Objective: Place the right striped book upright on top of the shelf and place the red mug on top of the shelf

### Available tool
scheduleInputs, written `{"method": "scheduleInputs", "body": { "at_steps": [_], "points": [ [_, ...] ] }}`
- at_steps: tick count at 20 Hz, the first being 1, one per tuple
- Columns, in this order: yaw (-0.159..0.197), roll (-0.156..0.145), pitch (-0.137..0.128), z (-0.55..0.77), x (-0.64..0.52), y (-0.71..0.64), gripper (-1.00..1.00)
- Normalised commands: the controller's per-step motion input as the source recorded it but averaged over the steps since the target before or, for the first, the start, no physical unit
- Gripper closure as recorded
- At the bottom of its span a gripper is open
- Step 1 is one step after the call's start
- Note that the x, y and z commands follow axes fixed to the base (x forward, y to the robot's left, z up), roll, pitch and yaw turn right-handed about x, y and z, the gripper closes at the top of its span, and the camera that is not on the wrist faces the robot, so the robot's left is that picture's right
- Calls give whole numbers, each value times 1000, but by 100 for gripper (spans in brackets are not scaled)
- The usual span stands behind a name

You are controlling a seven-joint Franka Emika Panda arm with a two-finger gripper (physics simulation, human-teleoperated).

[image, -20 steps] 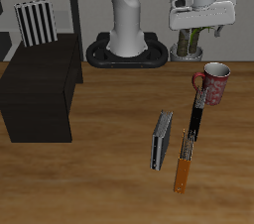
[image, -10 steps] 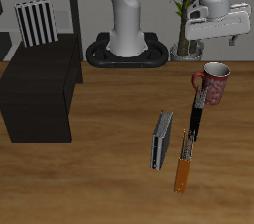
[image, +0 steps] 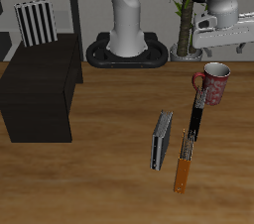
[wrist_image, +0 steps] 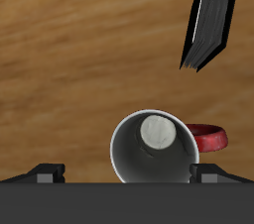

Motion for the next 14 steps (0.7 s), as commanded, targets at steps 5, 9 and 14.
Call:
{"method": "scheduleInputs", "body": {
  "at_steps": [5,9,14],
  "points": [
    [21,-31,22,-224,146,322,-100],
    [22,-18,33,-278,143,212,-100],
    [-1,-12,38,-297,97,61,-100]
  ]
}}
